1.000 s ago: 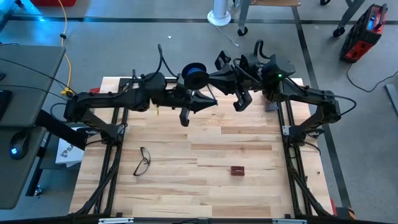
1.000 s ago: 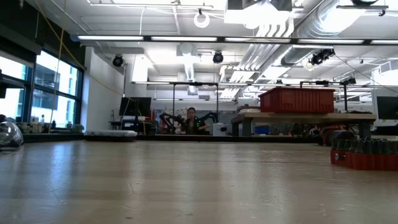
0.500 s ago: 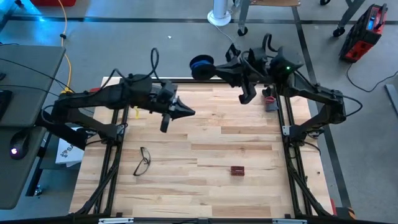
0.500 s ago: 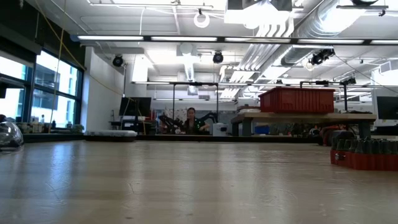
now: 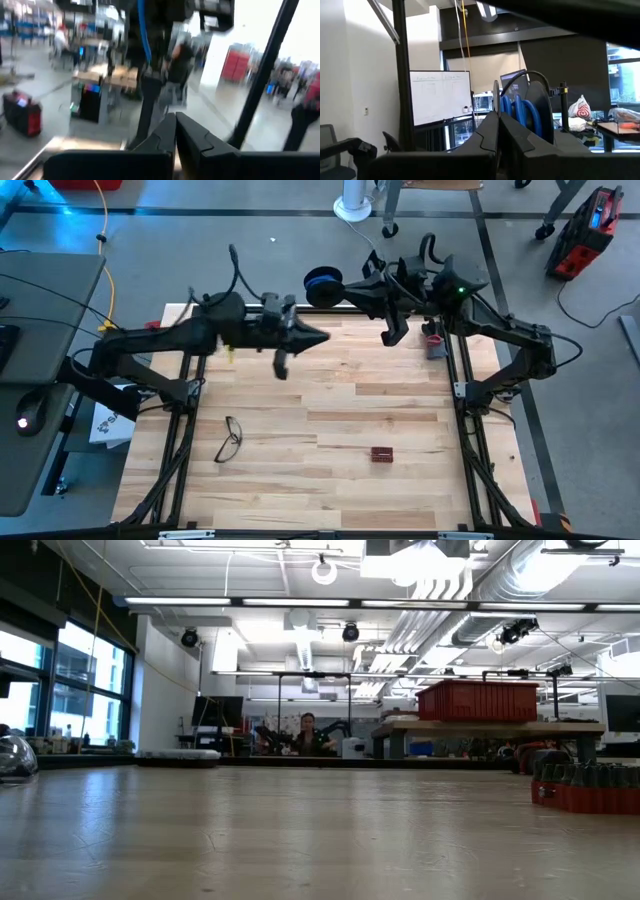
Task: Coil cords
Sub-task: Coil the blue wire onto the spool
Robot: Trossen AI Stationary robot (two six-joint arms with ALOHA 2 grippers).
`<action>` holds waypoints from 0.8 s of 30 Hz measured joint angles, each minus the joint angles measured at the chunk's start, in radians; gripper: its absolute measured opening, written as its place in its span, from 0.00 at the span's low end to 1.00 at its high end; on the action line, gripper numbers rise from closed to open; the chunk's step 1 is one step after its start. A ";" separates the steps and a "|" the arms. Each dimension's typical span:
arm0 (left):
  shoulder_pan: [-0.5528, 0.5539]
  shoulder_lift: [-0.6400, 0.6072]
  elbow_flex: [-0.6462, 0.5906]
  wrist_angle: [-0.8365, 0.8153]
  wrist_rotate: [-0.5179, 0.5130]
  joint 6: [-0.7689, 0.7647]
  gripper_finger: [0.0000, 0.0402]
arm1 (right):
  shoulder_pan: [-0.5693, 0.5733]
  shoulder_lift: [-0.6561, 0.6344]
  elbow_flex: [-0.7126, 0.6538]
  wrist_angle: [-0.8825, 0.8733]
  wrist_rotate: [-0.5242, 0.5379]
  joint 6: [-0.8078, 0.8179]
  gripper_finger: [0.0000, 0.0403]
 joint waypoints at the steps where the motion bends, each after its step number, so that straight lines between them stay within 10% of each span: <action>1: 0.005 0.022 0.000 0.065 0.002 -0.020 0.03 | 0.002 0.000 0.000 0.000 0.000 0.003 0.00; 15: 0.055 0.229 0.000 0.611 0.041 -0.150 0.37 | 0.011 0.001 0.000 0.024 0.000 -0.002 0.00; 24: 0.021 0.243 0.004 0.635 0.027 -0.093 0.42 | 0.011 0.001 0.000 0.026 -0.001 -0.002 0.00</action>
